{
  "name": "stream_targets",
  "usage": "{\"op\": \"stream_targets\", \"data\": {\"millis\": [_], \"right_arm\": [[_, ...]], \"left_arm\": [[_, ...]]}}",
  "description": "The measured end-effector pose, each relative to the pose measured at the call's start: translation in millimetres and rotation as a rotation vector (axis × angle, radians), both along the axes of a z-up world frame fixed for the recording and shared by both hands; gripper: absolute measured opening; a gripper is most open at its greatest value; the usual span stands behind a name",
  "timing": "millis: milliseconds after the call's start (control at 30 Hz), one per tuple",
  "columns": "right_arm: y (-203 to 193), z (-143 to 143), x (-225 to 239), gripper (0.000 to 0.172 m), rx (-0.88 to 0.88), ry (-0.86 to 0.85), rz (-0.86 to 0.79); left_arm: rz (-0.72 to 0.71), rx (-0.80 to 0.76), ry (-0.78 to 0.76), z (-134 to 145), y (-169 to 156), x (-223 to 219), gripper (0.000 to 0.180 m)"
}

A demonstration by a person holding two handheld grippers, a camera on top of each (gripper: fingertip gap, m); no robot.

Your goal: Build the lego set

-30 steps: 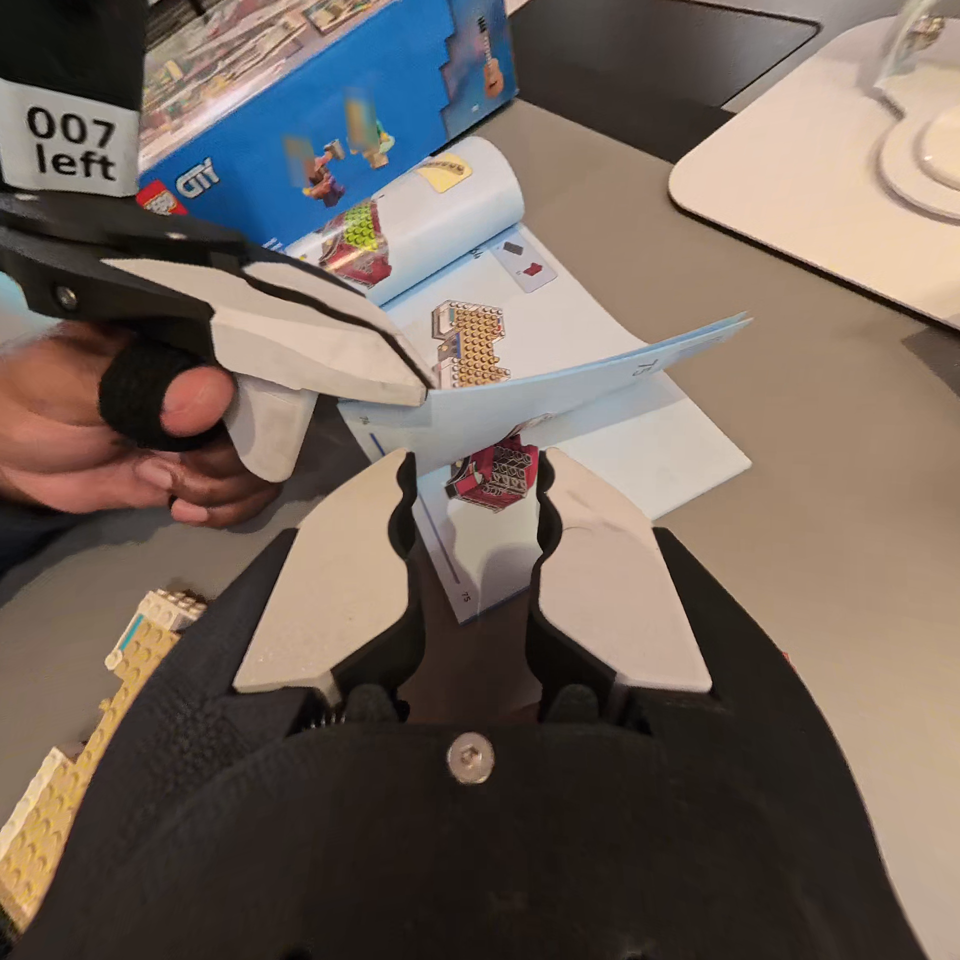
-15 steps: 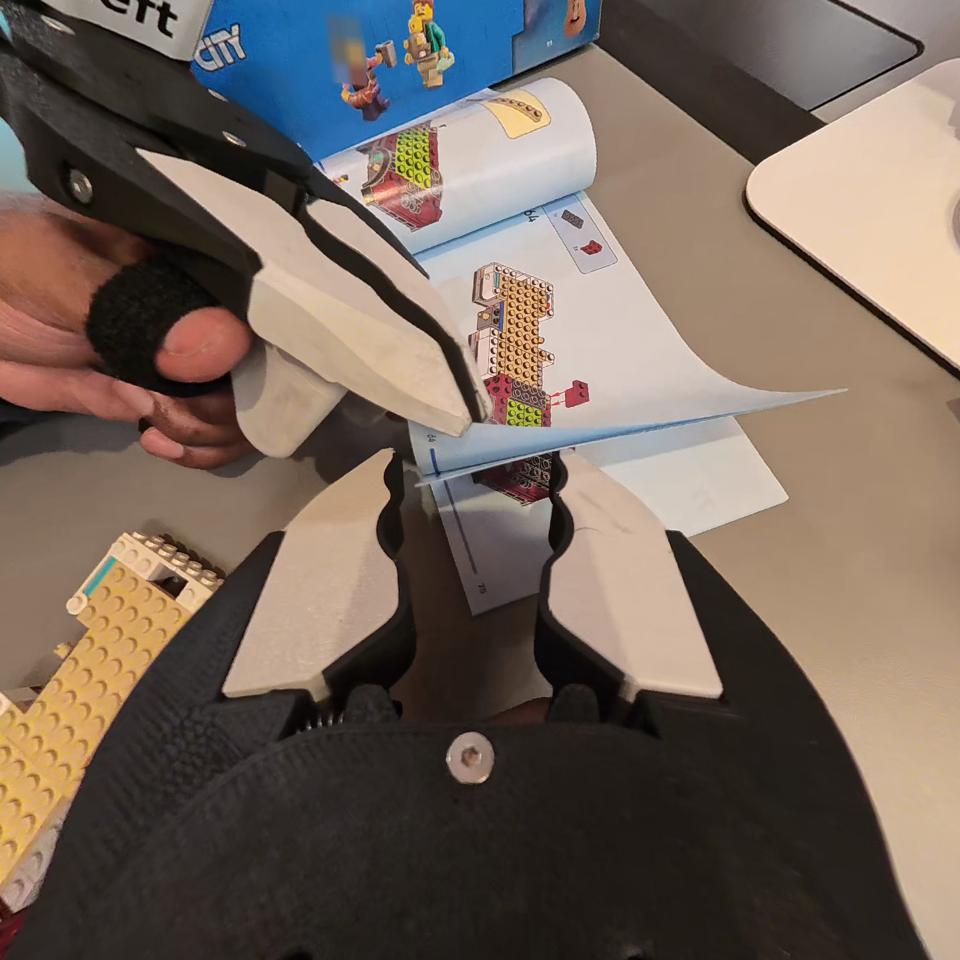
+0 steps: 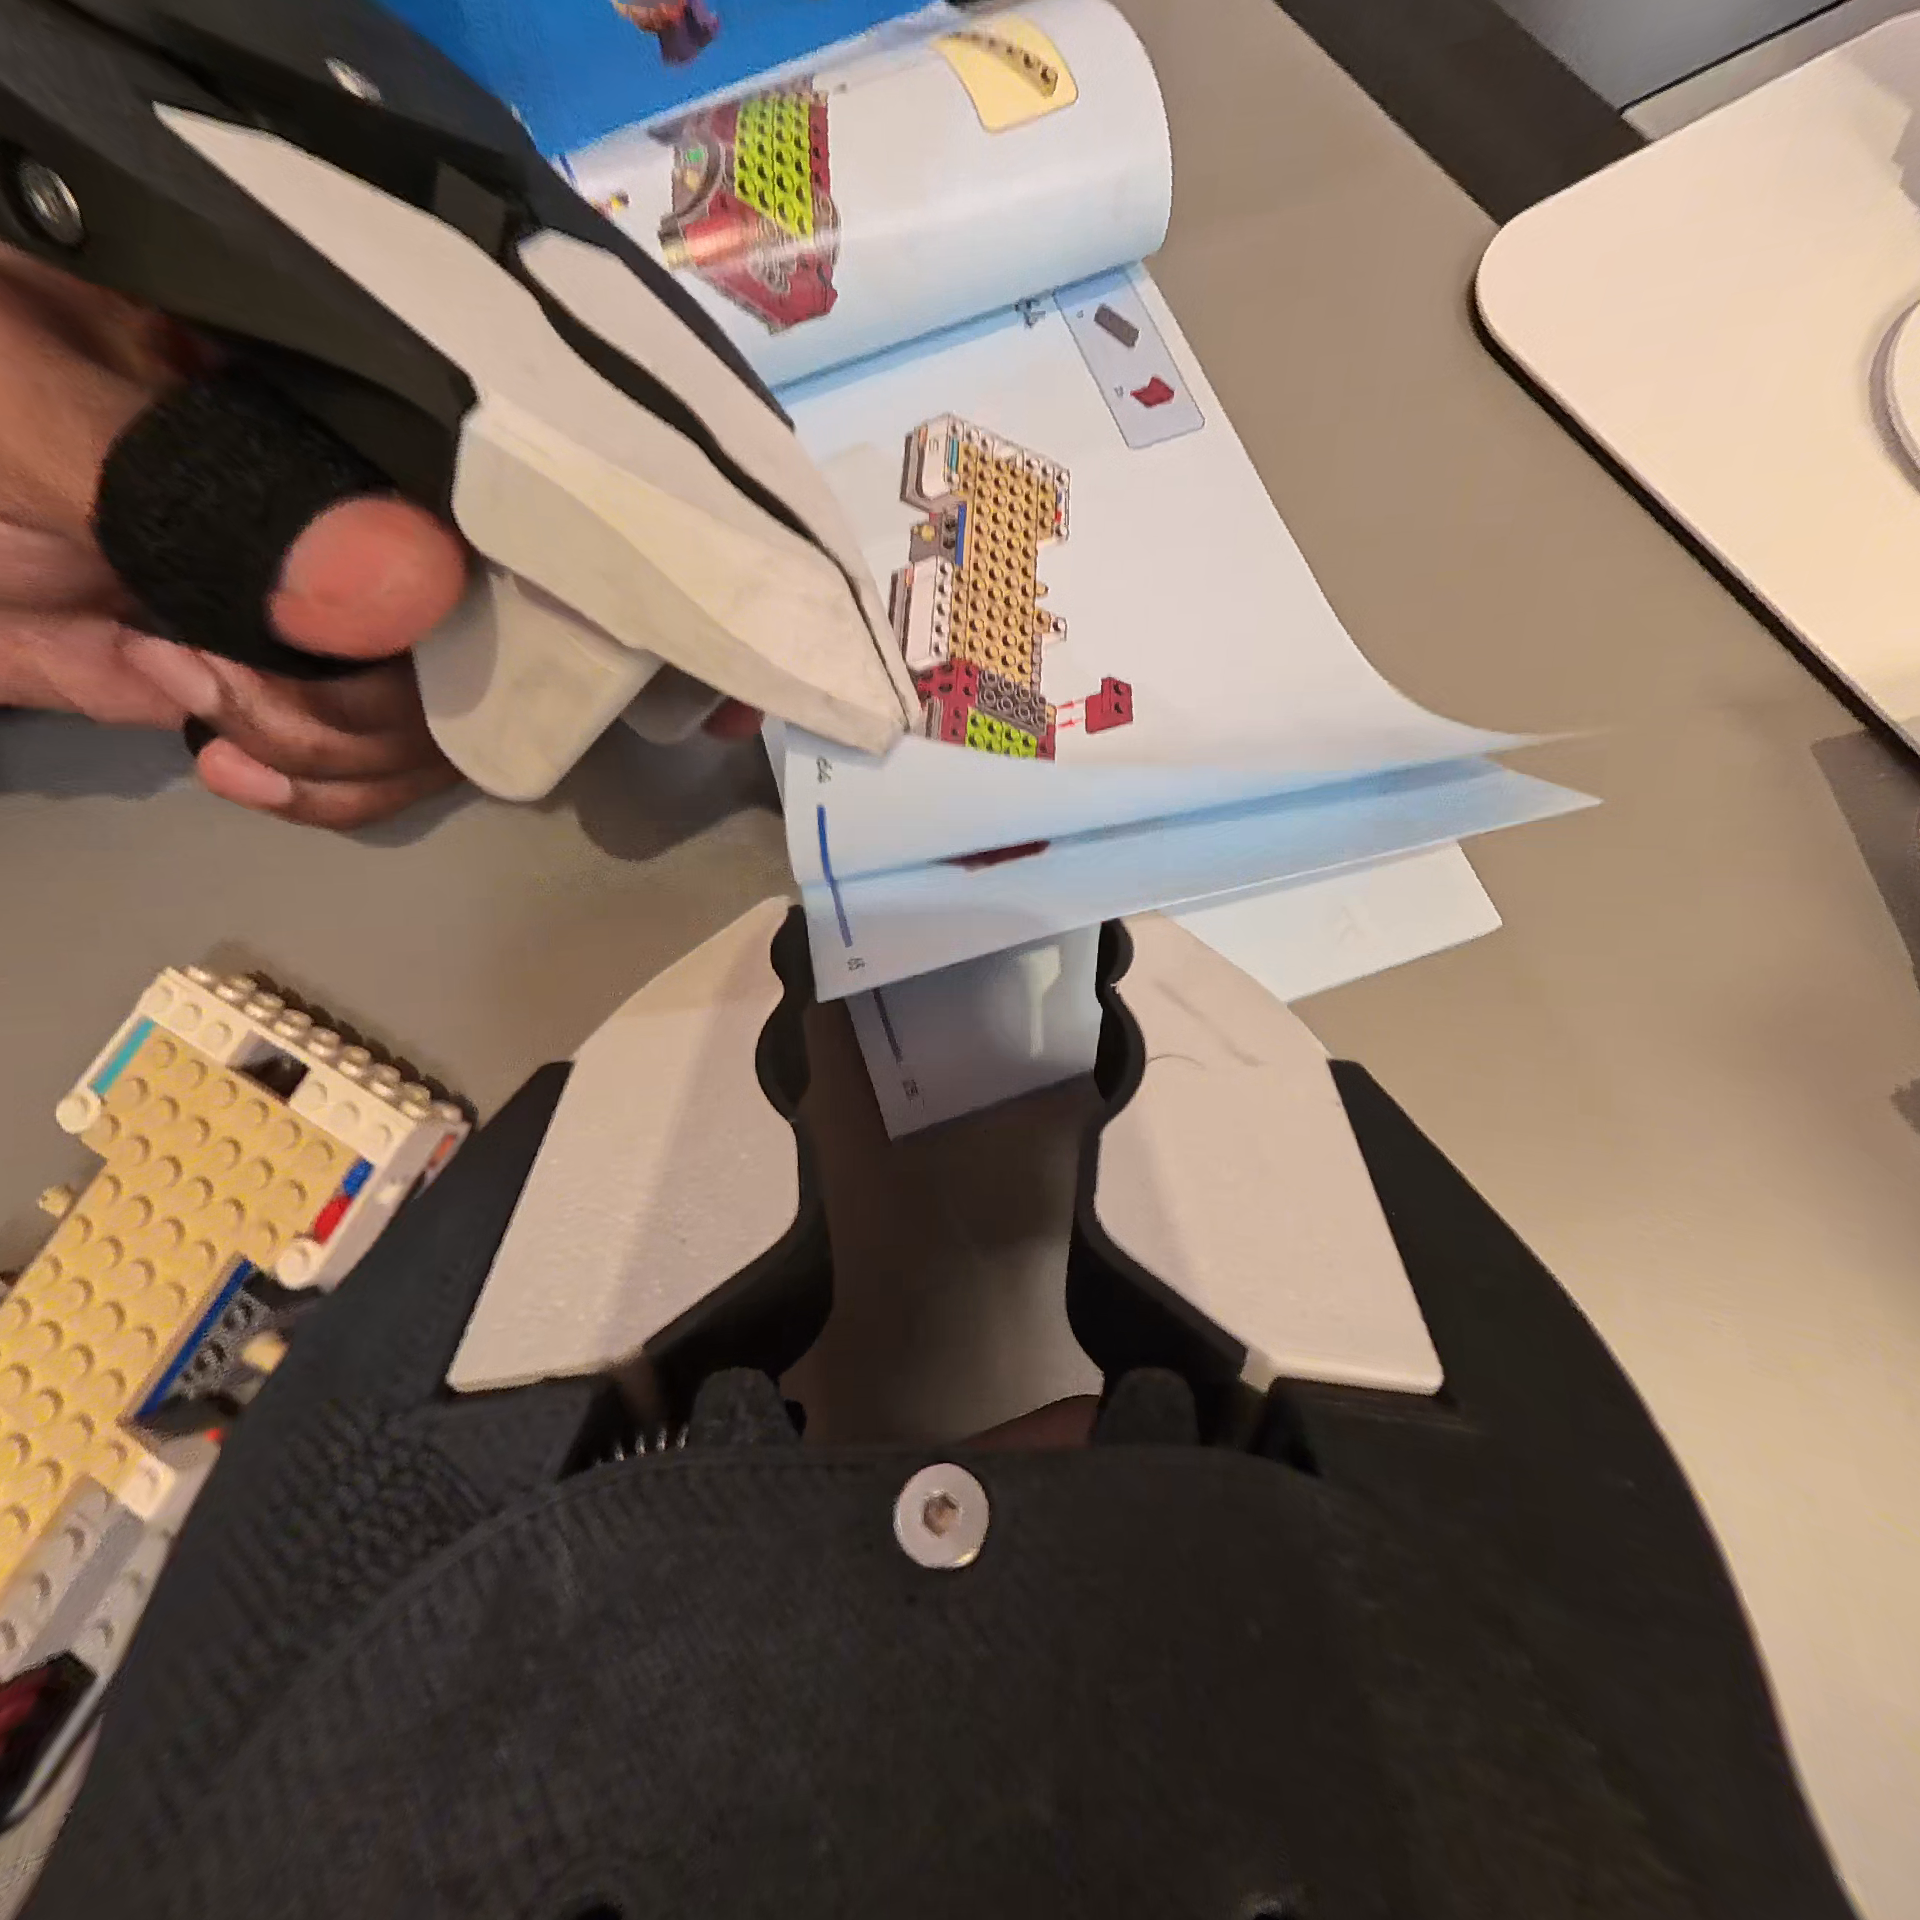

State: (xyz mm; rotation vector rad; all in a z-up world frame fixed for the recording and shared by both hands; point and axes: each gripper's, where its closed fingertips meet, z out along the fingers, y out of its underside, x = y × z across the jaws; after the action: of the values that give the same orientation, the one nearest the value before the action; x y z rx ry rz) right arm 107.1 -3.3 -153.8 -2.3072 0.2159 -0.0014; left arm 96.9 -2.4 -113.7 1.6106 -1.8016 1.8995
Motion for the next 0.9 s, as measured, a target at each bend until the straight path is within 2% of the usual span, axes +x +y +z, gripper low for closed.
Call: {"op": "stream_targets", "data": {"millis": [167, 400, 533, 667, 800, 900], "right_arm": [[-21, 3, 20, 0.054, -0.031, 0.008, -0.051], [-38, 44, 57, 0.052, 0.151, 0.053, -0.230], [-38, 56, 60, 0.049, 0.253, 0.135, -0.289], [-17, 41, 32, 0.046, 0.276, 0.247, -0.235], [-6, 9, 19, 0.049, 0.159, 0.190, -0.200], [-6, 8, 26, 0.048, 0.157, 0.129, -0.207]], "left_arm": [[0.029, -0.009, -0.003, 1, 5, 2, 0.000], [0.047, 0.000, -0.008, 1, 7, 3, 0.000], [0.059, 0.005, -0.009, 1, 9, 4, 0.000], [0.074, 0.006, -0.012, 1, 12, 4, 0.000], [0.086, 0.012, -0.013, 1, 16, 4, 0.000], [0.090, 0.012, -0.013, 1, 17, 3, 0.000]]}}
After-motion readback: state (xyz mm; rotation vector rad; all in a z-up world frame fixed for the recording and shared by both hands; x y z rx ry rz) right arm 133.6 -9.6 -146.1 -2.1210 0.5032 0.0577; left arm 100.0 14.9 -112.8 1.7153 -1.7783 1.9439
